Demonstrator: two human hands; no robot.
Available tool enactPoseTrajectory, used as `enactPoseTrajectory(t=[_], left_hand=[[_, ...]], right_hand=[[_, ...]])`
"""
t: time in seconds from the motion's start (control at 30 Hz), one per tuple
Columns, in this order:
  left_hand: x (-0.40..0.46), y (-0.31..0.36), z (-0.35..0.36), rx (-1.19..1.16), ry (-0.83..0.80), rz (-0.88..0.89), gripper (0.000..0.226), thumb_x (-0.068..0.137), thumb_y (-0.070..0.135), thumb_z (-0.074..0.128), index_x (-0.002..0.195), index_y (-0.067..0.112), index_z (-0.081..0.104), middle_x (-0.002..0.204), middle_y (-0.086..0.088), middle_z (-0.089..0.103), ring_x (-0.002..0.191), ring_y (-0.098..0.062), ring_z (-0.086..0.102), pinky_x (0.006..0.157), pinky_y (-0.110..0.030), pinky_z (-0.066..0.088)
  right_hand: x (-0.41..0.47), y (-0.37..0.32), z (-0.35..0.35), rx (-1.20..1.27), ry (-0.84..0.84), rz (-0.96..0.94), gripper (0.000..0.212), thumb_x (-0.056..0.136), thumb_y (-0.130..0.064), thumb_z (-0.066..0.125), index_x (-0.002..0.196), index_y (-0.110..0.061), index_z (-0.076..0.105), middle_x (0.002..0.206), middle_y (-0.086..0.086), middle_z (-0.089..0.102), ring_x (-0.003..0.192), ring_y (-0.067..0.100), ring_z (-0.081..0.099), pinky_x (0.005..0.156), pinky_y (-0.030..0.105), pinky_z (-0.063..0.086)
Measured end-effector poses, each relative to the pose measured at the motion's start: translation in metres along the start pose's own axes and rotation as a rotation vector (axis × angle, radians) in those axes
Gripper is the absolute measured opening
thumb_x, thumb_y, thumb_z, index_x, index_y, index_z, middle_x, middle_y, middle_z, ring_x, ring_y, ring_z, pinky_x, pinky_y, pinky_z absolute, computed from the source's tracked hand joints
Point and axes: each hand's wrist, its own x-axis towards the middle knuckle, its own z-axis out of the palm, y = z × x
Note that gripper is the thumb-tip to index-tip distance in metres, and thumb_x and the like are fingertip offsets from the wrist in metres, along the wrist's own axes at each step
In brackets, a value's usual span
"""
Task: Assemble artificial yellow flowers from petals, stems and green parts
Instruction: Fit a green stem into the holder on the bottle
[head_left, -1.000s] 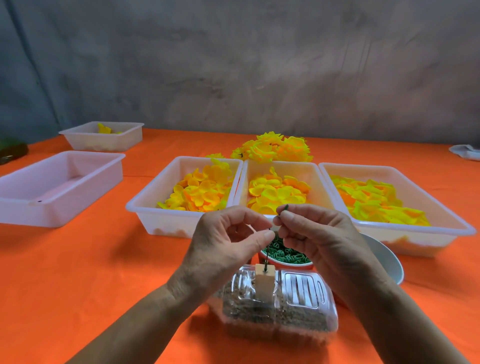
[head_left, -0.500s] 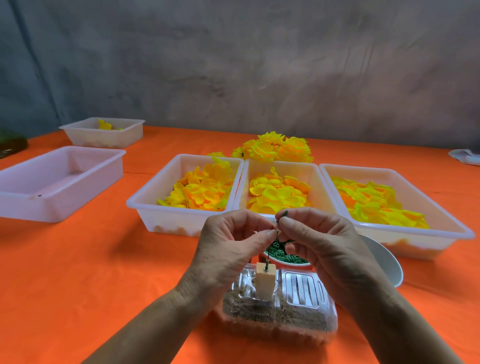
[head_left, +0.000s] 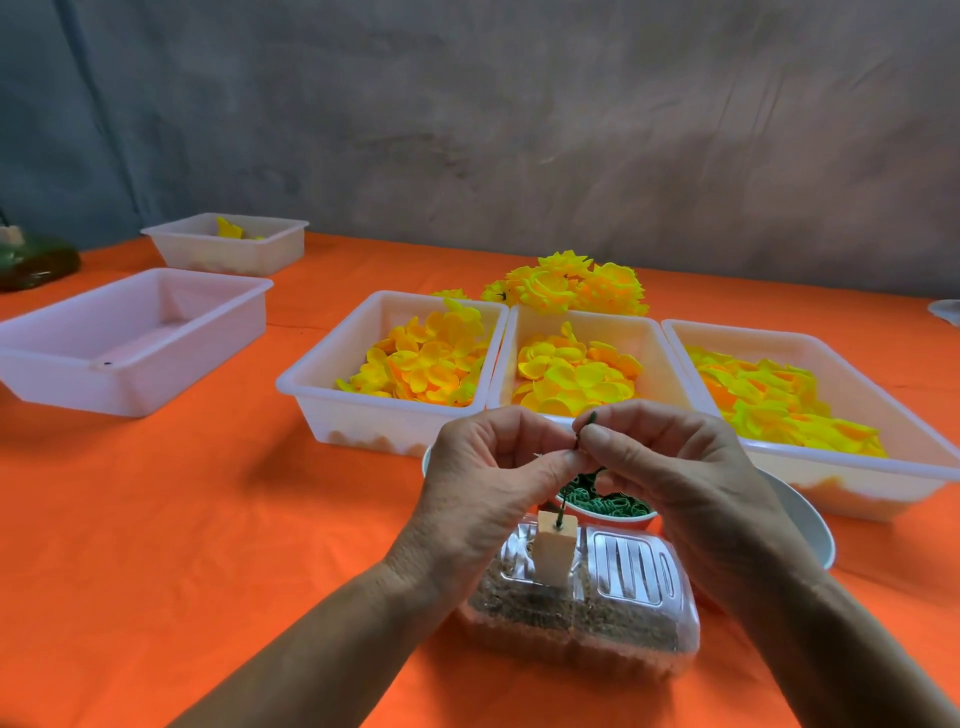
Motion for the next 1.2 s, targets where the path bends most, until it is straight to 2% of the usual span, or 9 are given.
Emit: enactPoseTrajectory(t=[0.13,0.23,0.5,0.7,0.8,0.93,1.03,1.2], left_hand=[[0.0004,0.0014,0.0013,0.002,0.003,-0.001,0.013,0.060,0.023,0.075,0.070,0.015,0.070,0.065,0.002,0.069,0.060,-0.005,0.062,0.054,-0.014,0.047],[0.0007,0.0007,0.0019,-0.006,0.008,-0.004,0.014,0.058,0.027,0.076,0.067,0.017,0.071,0.065,0.002,0.069,0.061,-0.006,0.062,0.055,-0.015,0.047],[0.0002,0.0010,0.0012,0.004,-0.003,0.002,0.015,0.059,0.026,0.077,0.069,0.016,0.072,0.068,-0.003,0.071,0.062,-0.007,0.064,0.055,-0.016,0.048],[-0.0005,0.0015,0.0024,-0.020,0.002,-0.011,0.016,0.061,0.022,0.075,0.072,0.012,0.069,0.067,-0.002,0.071,0.060,-0.005,0.065,0.055,-0.015,0.048],[-0.0003,0.0011,0.0011,0.014,0.018,-0.007,0.017,0.060,0.025,0.076,0.072,0.014,0.070,0.069,-0.002,0.071,0.063,-0.007,0.064,0.057,-0.016,0.048],[-0.0002,0.0003,0.0018,0.005,0.026,-0.010,0.016,0.061,0.024,0.075,0.071,0.014,0.070,0.066,-0.001,0.069,0.059,-0.006,0.060,0.053,-0.015,0.045],[-0.0004,0.0004,0.0034,0.001,0.028,-0.009,0.018,0.062,0.025,0.075,0.072,0.011,0.070,0.064,-0.002,0.067,0.057,-0.007,0.056,0.052,-0.016,0.044],[-0.0004,0.0019,0.0030,0.036,0.029,-0.006,0.019,0.062,0.027,0.075,0.071,0.012,0.070,0.063,-0.002,0.065,0.057,-0.009,0.054,0.052,-0.018,0.043]], right_hand=[[0.0007,-0.0015,-0.0007,-0.057,-0.005,-0.030,0.016,0.065,-0.030,0.074,0.079,-0.023,0.075,0.071,-0.001,0.071,0.064,0.004,0.062,0.056,0.014,0.048],[0.0007,-0.0005,-0.0014,-0.025,0.003,0.025,0.021,0.063,-0.033,0.073,0.079,-0.020,0.075,0.074,0.003,0.071,0.069,0.008,0.064,0.057,0.016,0.049],[0.0058,0.0018,0.0036,0.242,-0.018,0.251,0.011,0.060,-0.024,0.074,0.067,-0.015,0.071,0.064,0.002,0.059,0.059,0.009,0.057,0.054,0.019,0.049],[0.0064,0.0032,0.0018,0.314,-0.037,0.280,0.012,0.058,-0.021,0.074,0.068,-0.014,0.073,0.065,0.003,0.060,0.056,0.008,0.056,0.053,0.019,0.050],[0.0045,0.0026,0.0010,0.162,-0.038,0.168,0.015,0.063,-0.026,0.073,0.072,-0.015,0.073,0.067,0.004,0.063,0.060,0.008,0.057,0.055,0.018,0.049],[0.0034,-0.0011,0.0022,-0.198,0.023,-0.146,0.010,0.071,-0.024,0.070,0.074,-0.016,0.074,0.069,0.000,0.069,0.063,0.004,0.059,0.059,0.015,0.048],[0.0033,-0.0022,0.0022,-0.435,0.053,-0.312,0.008,0.073,-0.023,0.068,0.078,-0.018,0.072,0.074,0.000,0.069,0.069,0.010,0.064,0.062,0.022,0.052],[0.0011,-0.0003,0.0030,-0.510,0.091,-0.434,0.007,0.074,-0.009,0.072,0.077,-0.015,0.070,0.075,0.003,0.068,0.070,0.014,0.066,0.064,0.024,0.053]])
